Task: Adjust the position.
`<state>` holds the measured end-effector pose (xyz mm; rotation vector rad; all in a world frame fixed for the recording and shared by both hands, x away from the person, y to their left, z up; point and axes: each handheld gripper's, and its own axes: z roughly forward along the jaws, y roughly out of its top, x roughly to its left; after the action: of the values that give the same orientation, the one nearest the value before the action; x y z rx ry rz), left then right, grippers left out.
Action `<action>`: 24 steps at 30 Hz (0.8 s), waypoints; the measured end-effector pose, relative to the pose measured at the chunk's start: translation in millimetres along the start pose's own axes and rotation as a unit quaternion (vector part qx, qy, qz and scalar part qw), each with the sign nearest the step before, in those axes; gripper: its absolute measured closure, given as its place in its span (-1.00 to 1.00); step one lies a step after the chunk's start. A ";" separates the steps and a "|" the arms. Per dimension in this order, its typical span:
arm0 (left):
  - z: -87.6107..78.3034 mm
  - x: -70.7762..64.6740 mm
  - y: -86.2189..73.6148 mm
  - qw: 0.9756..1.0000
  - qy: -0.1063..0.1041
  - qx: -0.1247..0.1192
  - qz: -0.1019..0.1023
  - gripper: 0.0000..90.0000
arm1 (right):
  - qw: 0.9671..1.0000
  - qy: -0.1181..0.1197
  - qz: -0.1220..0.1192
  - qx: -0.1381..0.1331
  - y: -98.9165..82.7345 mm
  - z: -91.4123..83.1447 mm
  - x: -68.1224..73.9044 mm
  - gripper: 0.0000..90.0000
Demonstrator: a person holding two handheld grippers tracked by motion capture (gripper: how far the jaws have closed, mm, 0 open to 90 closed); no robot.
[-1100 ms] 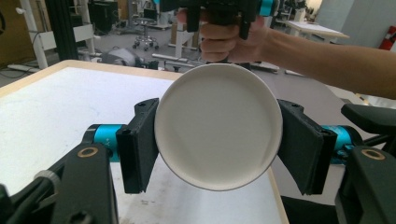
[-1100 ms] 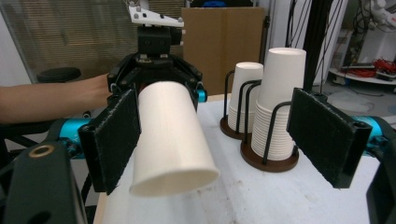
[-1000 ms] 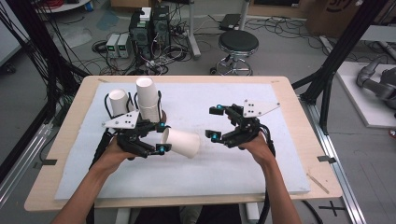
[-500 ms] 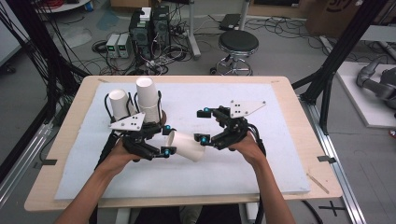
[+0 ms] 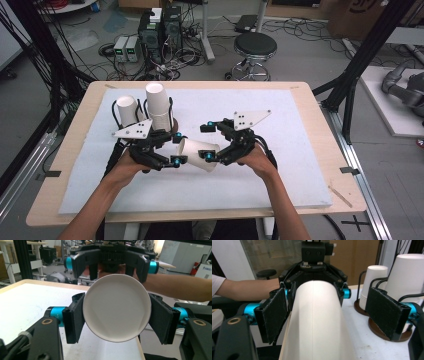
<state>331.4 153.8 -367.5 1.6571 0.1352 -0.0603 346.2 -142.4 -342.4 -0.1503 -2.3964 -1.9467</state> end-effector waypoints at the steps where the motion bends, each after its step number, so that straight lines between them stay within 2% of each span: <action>1: -0.3 -0.1 0.5 1.000 0.000 -0.001 0.000 -0.23 | 1.000 0.005 0.002 0.001 -0.5 2.0 0.4 -0.59; 7: -1.0 -3.3 6.9 1.000 -0.002 -0.005 0.010 -0.23 | 1.000 0.017 0.005 0.011 -4.3 12.2 1.7 -0.59; 24: -9.9 -4.5 14.5 1.000 0.008 -0.024 0.019 -0.23 | 0.999 0.035 0.019 0.037 -8.7 21.1 2.5 -0.59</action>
<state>328.3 162.2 -351.8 1.6124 0.1177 -0.0150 343.3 -123.4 -355.0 -0.1211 -2.3988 -1.8129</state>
